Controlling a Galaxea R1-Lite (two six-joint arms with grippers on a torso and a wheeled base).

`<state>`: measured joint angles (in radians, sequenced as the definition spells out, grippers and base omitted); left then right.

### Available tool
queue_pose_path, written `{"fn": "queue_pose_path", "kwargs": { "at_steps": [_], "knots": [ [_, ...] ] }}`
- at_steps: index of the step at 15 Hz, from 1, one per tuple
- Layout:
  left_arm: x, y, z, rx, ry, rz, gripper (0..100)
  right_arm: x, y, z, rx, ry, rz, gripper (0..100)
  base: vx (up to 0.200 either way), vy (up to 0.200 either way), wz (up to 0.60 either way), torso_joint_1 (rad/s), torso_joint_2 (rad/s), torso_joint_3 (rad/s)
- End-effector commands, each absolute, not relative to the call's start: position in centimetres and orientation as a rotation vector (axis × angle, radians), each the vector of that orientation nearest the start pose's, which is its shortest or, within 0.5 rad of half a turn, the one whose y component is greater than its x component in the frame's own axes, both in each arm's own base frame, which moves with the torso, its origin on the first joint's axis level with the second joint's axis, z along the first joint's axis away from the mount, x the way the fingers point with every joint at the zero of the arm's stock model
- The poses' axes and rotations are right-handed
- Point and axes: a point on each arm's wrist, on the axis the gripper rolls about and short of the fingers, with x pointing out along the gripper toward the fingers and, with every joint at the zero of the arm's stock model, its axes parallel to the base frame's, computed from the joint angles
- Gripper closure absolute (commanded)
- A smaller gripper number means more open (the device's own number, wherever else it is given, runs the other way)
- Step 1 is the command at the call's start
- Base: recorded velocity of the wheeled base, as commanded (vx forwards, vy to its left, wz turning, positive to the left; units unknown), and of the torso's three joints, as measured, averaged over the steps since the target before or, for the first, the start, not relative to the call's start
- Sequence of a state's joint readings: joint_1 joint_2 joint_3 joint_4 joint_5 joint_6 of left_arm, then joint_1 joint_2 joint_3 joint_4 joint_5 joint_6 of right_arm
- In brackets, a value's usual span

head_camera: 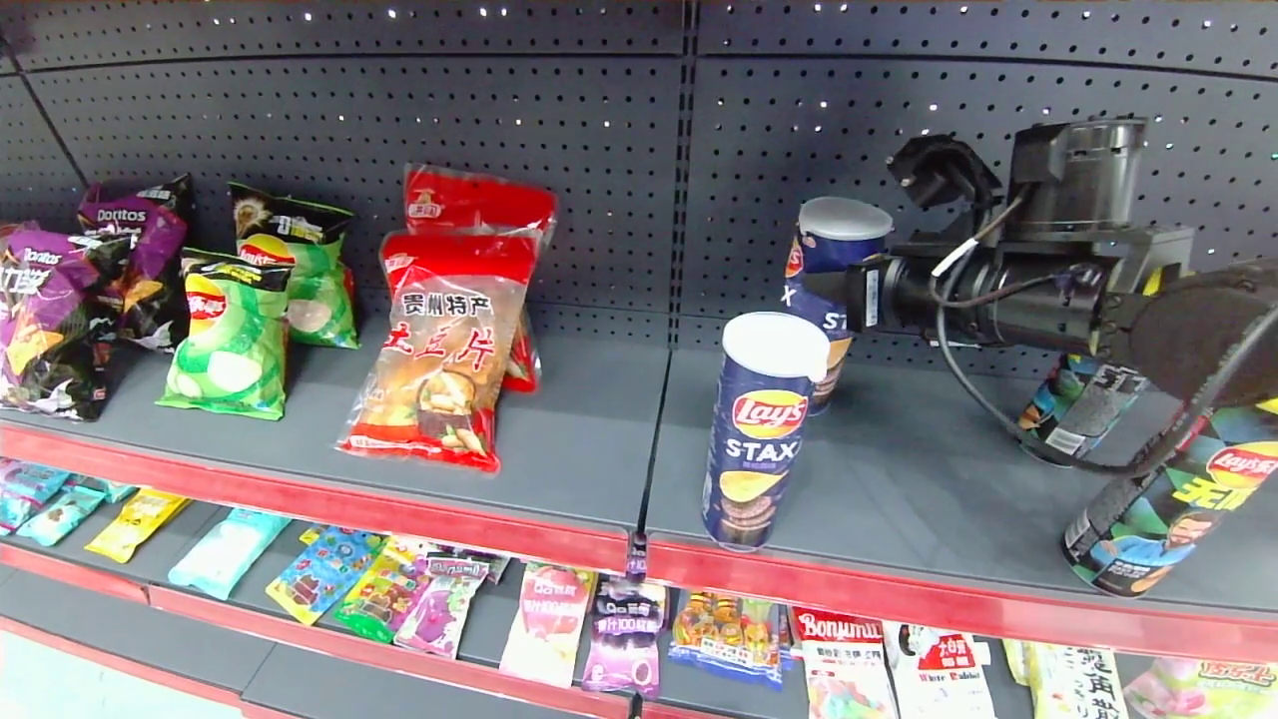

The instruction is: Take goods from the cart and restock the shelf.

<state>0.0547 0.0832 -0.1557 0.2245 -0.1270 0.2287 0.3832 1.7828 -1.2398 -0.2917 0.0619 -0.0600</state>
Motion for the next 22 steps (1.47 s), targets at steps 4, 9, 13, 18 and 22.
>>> {"fn": "queue_pose_path", "kwargs": {
  "at_steps": [4, 9, 13, 18, 22],
  "knots": [
    [-2.8, -0.4, 9.5, 0.213, 0.155, -0.090, 0, 35.2, 15.4, 22.0, -0.087, 0.283, 0.453, 100, 0.000, 0.000, 0.00, 0.000, 0.00, 0.000],
    [-2.8, -0.4, 9.5, 0.189, 0.156, -0.087, 0, 36.4, 16.5, 20.7, -0.090, 0.267, 0.430, 100, 0.000, 0.000, 0.00, 0.000, 0.00, 0.000],
    [-2.8, -0.4, 9.5, 0.187, 0.156, -0.087, 0, 36.3, 16.6, 20.6, -0.093, 0.266, 0.431, 100, 0.000, 0.000, 0.00, 0.000, 0.00, 0.000],
    [-2.8, -0.4, 9.5, 0.187, 0.154, -0.087, 0, 36.4, 16.5, 20.8, -0.093, 0.258, 0.413, 100, 0.000, 0.000, 0.00, 0.000, 0.00, 0.000],
    [-2.8, -0.4, 9.6, 0.187, 0.153, -0.086, 0, 36.5, 16.5, 21.1, -0.089, 0.250, 0.413, 100, 0.000, 0.000, 0.00, 0.000, 0.00, 0.000]
  ]
}}
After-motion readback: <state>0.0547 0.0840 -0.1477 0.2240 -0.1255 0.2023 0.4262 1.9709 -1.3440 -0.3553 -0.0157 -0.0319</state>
